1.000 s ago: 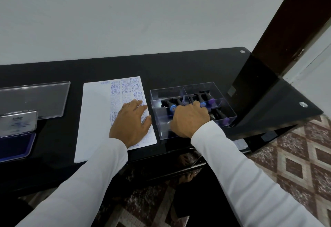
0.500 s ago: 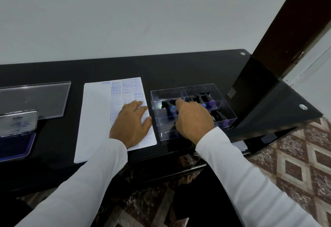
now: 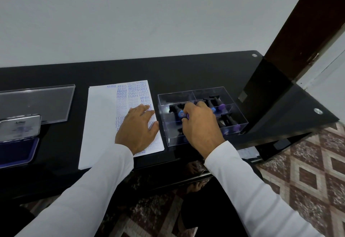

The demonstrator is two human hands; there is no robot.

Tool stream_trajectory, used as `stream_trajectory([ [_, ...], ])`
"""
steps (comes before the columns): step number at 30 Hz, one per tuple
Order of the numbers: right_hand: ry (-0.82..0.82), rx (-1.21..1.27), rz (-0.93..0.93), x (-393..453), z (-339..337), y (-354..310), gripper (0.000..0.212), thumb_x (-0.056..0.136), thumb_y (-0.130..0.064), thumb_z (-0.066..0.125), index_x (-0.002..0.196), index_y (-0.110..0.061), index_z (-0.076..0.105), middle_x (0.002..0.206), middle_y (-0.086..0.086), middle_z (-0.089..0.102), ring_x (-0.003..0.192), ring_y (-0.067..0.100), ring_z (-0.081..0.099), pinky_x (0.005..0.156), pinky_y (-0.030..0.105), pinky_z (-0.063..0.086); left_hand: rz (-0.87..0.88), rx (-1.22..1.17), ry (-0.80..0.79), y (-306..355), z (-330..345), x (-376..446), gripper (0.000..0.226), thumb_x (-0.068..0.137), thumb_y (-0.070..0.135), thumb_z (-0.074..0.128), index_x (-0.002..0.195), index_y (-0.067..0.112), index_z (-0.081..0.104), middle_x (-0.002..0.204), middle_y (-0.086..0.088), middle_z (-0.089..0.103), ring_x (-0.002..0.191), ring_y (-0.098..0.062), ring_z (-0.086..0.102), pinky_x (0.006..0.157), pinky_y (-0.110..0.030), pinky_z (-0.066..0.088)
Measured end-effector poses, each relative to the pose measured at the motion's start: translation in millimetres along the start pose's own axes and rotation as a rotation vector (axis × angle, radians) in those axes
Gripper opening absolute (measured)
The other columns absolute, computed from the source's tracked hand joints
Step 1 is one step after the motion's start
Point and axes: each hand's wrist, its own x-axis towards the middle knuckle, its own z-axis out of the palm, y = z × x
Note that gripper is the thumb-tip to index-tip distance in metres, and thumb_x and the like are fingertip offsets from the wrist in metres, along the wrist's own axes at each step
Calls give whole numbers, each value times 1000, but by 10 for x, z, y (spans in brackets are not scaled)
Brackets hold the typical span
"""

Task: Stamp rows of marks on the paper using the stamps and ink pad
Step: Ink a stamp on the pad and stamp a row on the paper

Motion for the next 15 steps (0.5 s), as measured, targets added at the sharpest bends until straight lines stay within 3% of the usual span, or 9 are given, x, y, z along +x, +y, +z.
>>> stream_trajectory([
  [8,79,30,-20,-13,-43,-111,15,95,-16,61,110,-15,61,118,7,48,99,23,56,84,32,54,-5,1,-17,15,-47,29,53,98,49,54,141,18,57,153,-3,47,143,-27,39,119,-46,28],
  [15,104,30,-111,3,-45,-501,24,97,-22,60,121,-18,60,120,5,47,101,20,55,88,29,50,-38,5,21,-140,-293,-117,57,99,55,49,147,26,48,159,4,39,149,-20,30,119,-33,8],
])
